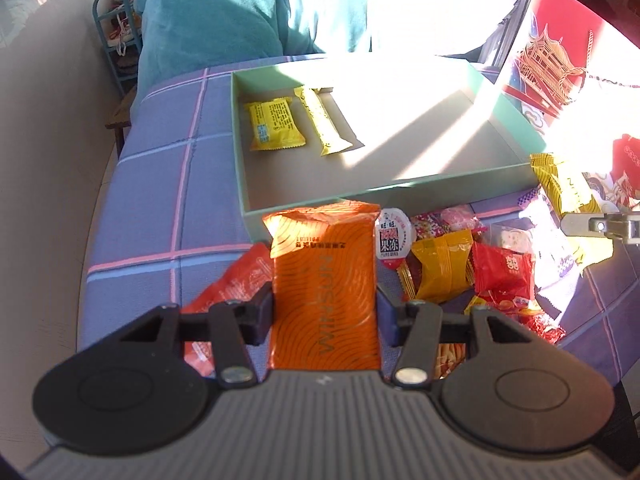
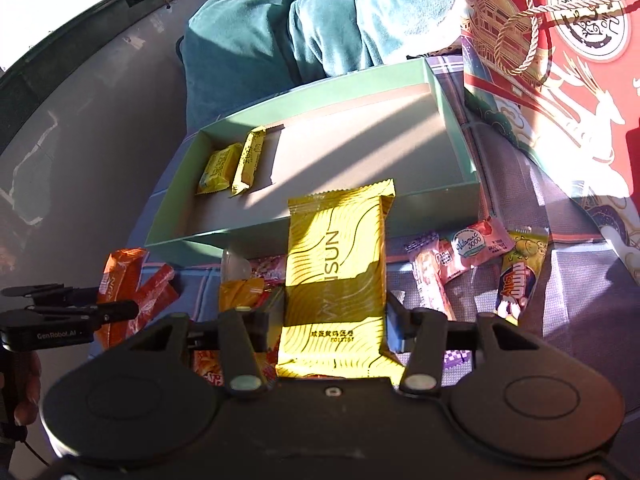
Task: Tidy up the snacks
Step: 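Carry both WINSUN packets into the green box and release them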
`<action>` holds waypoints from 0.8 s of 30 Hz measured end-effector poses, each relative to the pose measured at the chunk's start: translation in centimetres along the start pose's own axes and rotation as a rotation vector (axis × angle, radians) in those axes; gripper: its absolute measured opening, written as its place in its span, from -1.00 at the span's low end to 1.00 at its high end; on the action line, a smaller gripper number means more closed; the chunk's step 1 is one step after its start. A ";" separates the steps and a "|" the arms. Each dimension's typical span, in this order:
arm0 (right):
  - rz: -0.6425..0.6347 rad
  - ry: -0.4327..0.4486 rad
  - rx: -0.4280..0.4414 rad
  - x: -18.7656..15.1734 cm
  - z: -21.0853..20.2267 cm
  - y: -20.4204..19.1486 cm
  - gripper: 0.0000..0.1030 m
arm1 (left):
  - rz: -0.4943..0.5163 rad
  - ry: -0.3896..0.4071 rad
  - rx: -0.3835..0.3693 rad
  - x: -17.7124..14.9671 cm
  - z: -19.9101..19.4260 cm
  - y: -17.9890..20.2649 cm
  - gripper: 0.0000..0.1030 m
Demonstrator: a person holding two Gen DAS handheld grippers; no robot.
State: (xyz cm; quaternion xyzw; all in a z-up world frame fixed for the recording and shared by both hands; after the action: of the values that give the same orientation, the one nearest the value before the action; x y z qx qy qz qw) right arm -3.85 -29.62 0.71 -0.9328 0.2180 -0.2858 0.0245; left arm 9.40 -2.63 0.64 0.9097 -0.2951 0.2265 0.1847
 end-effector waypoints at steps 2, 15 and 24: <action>0.011 0.014 -0.010 0.9 -0.1 0.4 -0.05 | 0.000 0.025 0.004 1.5 0.0 0.0 -0.02; 0.079 0.060 -0.087 10.3 4.9 3.0 -0.05 | -0.055 0.051 0.069 11.5 5.8 -3.8 -0.01; 0.055 0.003 -0.101 11.6 10.3 3.3 -0.01 | -0.082 -0.010 0.101 11.7 10.5 -6.1 0.04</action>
State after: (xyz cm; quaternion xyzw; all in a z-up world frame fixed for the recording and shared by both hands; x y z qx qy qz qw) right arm 9.06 -38.33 -2.44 -0.9260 0.2579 -0.2752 -0.0149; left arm 24.84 -8.27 -3.22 0.9303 -0.2468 0.2288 0.1460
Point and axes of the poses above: each gripper's, at about its wrist camera, not at the fingertips, and z roughly the way its jaws point, y to its right, x to its top, the point moved 1 cm from there along z, roughly the way its jaws point, and after that the axes turned 13 degrees about -x, right-handed, at the moved point
